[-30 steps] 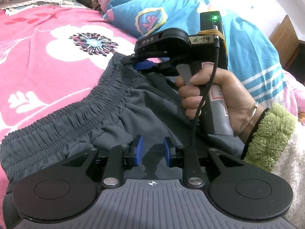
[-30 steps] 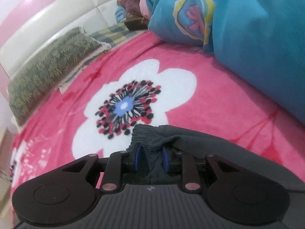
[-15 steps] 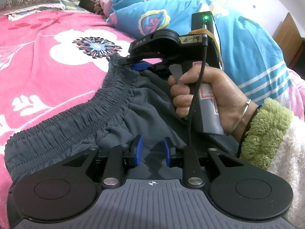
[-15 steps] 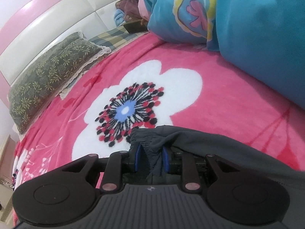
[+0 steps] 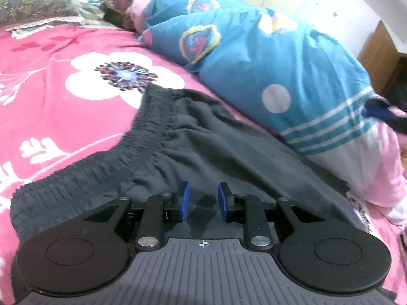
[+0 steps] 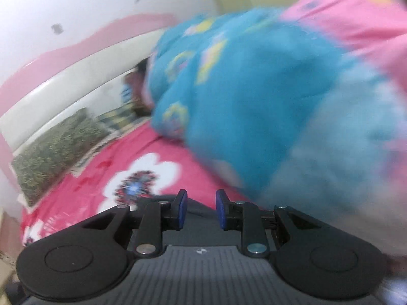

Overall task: Fold clothes
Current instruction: 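Lay the folded trousers down and open both tools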

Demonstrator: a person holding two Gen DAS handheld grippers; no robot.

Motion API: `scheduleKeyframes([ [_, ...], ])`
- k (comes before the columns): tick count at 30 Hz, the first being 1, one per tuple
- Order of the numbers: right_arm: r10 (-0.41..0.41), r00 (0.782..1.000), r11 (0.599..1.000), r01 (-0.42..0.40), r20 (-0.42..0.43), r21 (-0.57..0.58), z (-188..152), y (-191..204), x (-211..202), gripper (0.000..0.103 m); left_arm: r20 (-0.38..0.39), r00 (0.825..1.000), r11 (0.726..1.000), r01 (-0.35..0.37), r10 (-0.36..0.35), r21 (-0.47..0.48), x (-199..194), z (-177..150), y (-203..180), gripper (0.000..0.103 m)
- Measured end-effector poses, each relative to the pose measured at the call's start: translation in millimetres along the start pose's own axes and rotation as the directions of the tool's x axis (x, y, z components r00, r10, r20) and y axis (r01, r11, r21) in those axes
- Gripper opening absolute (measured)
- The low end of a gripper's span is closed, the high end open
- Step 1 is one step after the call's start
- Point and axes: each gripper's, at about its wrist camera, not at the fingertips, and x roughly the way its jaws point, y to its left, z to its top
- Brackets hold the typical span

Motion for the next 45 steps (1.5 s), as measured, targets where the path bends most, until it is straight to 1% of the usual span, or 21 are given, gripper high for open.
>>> scheduleKeyframes([
  [3, -0.143, 0.99, 0.99, 0.143, -0.004, 0.019, -17, -27, -56, 0.027, -0.016, 0.999, 0.999, 0.041, -0.04, 0.034, 1, -3, -9, 0.023],
  [4, -0.18, 0.984, 0.983, 0.18, -0.018, 0.024, -26, -36, -65, 0.026, -0.025, 0.998, 0.997, 0.052, -0.051, 0.05, 3, -5, -12, 0.024],
  [6, -0.229, 0.97, 0.971, 0.233, -0.086, 0.047, -48, -55, -65, 0.027, -0.054, 0.997, 0.995, 0.062, -0.058, 0.075, 8, -9, -18, 0.024],
  [8, -0.265, 0.953, 0.962, 0.272, -0.145, 0.027, -71, -65, -48, 0.027, -0.073, 0.996, 0.994, 0.061, -0.054, 0.096, 12, -13, -21, 0.024],
  [10, -0.283, 0.939, 0.958, 0.288, -0.195, 0.001, -92, -74, -25, 0.026, -0.075, 0.996, 0.992, 0.05, -0.041, 0.117, 15, -17, -22, 0.024],
  [13, -0.302, 0.921, 0.95, 0.312, -0.245, 0.002, -112, -95, 12, 0.026, -0.075, 0.997, 0.99, 0.045, -0.036, 0.13, 16, -20, -22, 0.024],
  [18, -0.366, 0.908, 0.917, 0.39, -0.204, 0.088, -116, -134, 46, 0.022, -0.088, 0.995, 0.993, 0.051, -0.041, 0.111, 17, -17, -20, 0.024],
  [21, -0.449, 0.877, 0.872, 0.472, -0.171, 0.133, -110, -142, 40, 0.021, -0.099, 0.994, 0.993, 0.057, -0.047, 0.1, 18, -14, -19, 0.024],
  [24, -0.537, 0.832, 0.815, 0.554, -0.14, 0.168, -107, -147, 22, 0.023, -0.105, 0.993, 0.995, 0.062, -0.053, 0.083, 17, -12, -17, 0.025],
  [25, -0.543, 0.831, 0.809, 0.557, -0.121, 0.188, -109, -147, 6, 0.023, -0.105, 0.993, 0.995, 0.063, -0.055, 0.079, 16, -12, -17, 0.025],
  [29, -0.548, 0.835, 0.799, 0.538, -0.046, 0.268, -119, -141, -66, 0.024, -0.091, 0.995, 0.994, 0.053, -0.045, 0.093, 12, -11, -19, 0.029],
  [32, -0.531, 0.848, 0.81, 0.505, 0.007, 0.297, -130, -124, -129, 0.024, -0.082, 0.995, 0.993, 0.063, -0.055, 0.103, 4, -9, -22, 0.032],
  [35, -0.502, 0.862, 0.833, 0.459, 0.073, 0.309, -142, -95, -190, 0.025, -0.068, 0.994, 0.989, 0.088, -0.08, 0.117, -8, -8, -26, 0.034],
  [36, -0.481, 0.871, 0.848, 0.434, 0.099, 0.303, -150, -81, -213, 0.025, -0.068, 0.993, 0.987, 0.106, -0.098, 0.121, -13, -7, -27, 0.036],
  [38, -0.405, 0.906, 0.886, 0.355, 0.126, 0.299, -158, -55, -248, 0.025, -0.074, 0.987, 0.979, 0.151, -0.142, 0.138, -25, -7, -32, 0.045],
  [39, -0.358, 0.924, 0.903, 0.306, 0.132, 0.3, -160, -42, -258, 0.025, -0.081, 0.983, 0.972, 0.175, -0.164, 0.158, -31, -8, -35, 0.047],
  [41, -0.267, 0.954, 0.932, 0.219, 0.138, 0.291, -169, -12, -276, 0.025, -0.097, 0.974, 0.955, 0.223, -0.207, 0.197, -43, -11, -41, 0.059],
  [42, -0.24, 0.962, 0.943, 0.199, 0.13, 0.267, -176, 6, -281, 0.025, -0.106, 0.969, 0.946, 0.242, -0.223, 0.218, -50, -15, -43, 0.062],
  [43, -0.222, 0.968, 0.95, 0.189, 0.115, 0.248, -183, 21, -280, 0.026, -0.116, 0.964, 0.936, 0.261, -0.239, 0.239, -57, -19, -46, 0.069],
  [44, -0.207, 0.973, 0.956, 0.18, 0.099, 0.23, -190, 35, -278, 0.026, -0.134, 0.96, 0.929, 0.273, -0.246, 0.252, -62, -24, -47, 0.074],
  [45, -0.193, 0.978, 0.96, 0.171, 0.082, 0.224, -197, 46, -273, 0.026, -0.154, 0.956, 0.922, 0.285, -0.251, 0.264, -67, -29, -48, 0.075],
])
